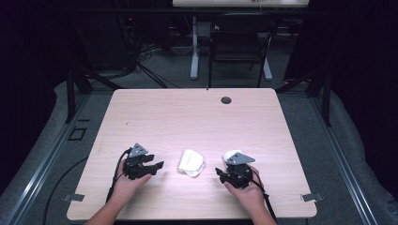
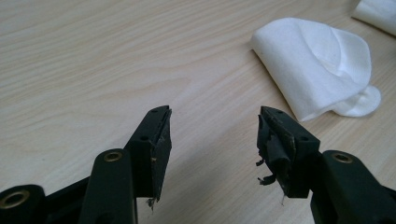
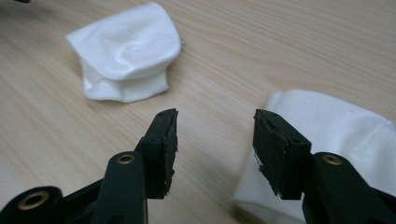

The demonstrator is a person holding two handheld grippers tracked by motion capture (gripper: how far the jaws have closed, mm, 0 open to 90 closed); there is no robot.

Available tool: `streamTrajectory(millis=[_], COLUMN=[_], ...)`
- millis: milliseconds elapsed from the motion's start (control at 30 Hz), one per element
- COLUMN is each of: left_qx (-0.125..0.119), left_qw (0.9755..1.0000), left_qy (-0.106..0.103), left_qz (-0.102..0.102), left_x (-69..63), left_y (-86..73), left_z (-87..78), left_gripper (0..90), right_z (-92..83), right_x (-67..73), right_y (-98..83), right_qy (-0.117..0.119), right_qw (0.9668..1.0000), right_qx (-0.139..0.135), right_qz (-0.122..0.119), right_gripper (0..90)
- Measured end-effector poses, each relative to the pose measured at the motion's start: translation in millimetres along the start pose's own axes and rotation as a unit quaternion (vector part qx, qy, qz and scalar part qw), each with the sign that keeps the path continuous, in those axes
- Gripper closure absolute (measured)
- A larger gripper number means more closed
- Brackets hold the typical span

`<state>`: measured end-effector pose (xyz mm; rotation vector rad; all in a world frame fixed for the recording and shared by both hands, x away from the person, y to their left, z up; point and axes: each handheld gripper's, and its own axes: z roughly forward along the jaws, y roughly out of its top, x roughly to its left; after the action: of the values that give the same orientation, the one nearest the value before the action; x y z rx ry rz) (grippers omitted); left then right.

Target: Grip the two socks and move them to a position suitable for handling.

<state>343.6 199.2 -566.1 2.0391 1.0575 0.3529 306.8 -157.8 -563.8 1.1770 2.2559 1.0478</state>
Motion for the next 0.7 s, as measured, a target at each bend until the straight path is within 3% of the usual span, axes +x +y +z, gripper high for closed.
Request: streamTrajectory(millis=[167,267,400,500,600,700], left_qx=[-0.002,0.000,0.012,0.010,0.011,0.019], left_qw=[0.9995,0.9991,0.9988,0.9988,0.9981,0.9982], left_qy=[-0.005,-0.013,0.000,-0.009,-0.006,-0.007], left_qz=[0.030,0.041,0.048,0.047,0.060,0.057], left_x=[-14.1,-24.1,-32.1,-37.0,-43.3,-48.0], left_y=[1.0,2.8,11.0,19.5,30.0,37.3], left_z=[5.0,7.1,17.3,24.3,35.5,48.0], left_gripper=[43.6,45.3,47.9,54.0,61.4,69.1], right_z=[4.3,3.7,1.7,-0.4,-0.8,-0.9], right_x=[-9.3,-12.6,-14.2,-16.9,-18.9,-21.0], right_y=[-0.5,-0.6,-1.6,-1.8,-2.5,-3.1], right_qy=[-0.003,0.000,0.006,0.016,0.026,0.029], right_qw=[0.9997,0.9996,0.9990,0.9985,0.9976,0.9972], right_qx=[0.020,0.016,0.012,0.007,0.008,0.007], right_qz=[0.010,0.025,0.042,0.051,0.064,0.068], right_gripper=[50.0,51.5,52.7,53.6,55.4,56.6])
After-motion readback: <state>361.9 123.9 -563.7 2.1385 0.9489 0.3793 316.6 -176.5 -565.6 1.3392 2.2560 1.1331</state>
